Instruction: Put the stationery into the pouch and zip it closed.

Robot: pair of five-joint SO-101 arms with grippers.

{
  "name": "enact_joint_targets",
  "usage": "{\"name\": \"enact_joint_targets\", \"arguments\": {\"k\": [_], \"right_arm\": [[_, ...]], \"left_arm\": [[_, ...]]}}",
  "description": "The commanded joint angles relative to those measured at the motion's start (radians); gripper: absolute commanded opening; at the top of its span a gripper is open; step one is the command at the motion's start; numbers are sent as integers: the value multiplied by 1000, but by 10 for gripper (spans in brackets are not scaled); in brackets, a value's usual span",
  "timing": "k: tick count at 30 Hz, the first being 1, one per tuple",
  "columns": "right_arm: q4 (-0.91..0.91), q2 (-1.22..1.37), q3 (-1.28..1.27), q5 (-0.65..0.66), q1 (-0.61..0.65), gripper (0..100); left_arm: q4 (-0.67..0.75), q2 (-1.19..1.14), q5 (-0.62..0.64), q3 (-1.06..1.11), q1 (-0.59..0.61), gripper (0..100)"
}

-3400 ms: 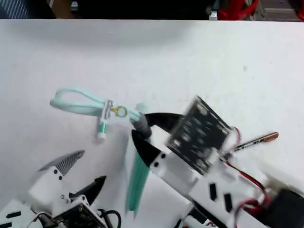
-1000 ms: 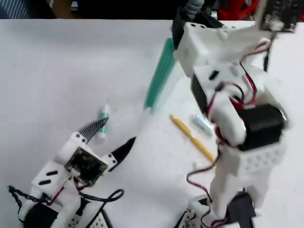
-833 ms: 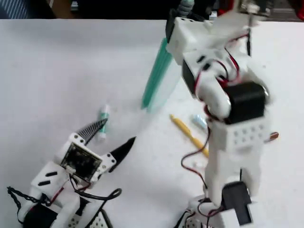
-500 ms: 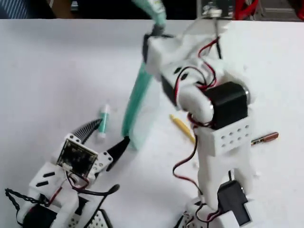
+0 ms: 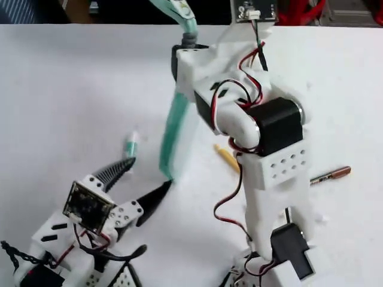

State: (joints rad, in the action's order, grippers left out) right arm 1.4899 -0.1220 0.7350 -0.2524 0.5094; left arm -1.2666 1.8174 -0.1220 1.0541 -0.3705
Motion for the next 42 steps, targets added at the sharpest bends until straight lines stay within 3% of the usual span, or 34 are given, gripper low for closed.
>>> {"name": "enact_joint_targets", "arguments": {"k": [1, 7, 9, 14, 20, 25, 29, 32, 38, 42], "right_arm": [[-36, 1, 38, -14, -13, 17], [-65, 33, 32, -18, -58, 17], [-38, 33, 32, -20, -44, 17], [-16, 13, 38, -61, -24, 17], [-12, 41, 29, -68, -24, 17], [35, 48, 38, -68, -24, 17], [44, 48, 29, -63, -24, 17], [84, 48, 34, -61, -25, 17], [153, 48, 37, -57, -108, 17], [199, 58, 29, 21, -154, 17]], "left_arm": [[20, 7, 21, -29, -22, 284], [21, 7, 23, -60, -22, 333], [126, 5, 46, 3, -22, 352], [453, 2, 74, 255, -61, 290], [425, 4, 78, 227, -194, 271], [603, 1, 64, 364, -81, 243], [761, 1, 11, 489, -143, 196], [776, 1, -20, 503, -150, 151], [783, 5, -118, 509, -4, 79], [798, 5, -158, 509, 44, 24]]}}
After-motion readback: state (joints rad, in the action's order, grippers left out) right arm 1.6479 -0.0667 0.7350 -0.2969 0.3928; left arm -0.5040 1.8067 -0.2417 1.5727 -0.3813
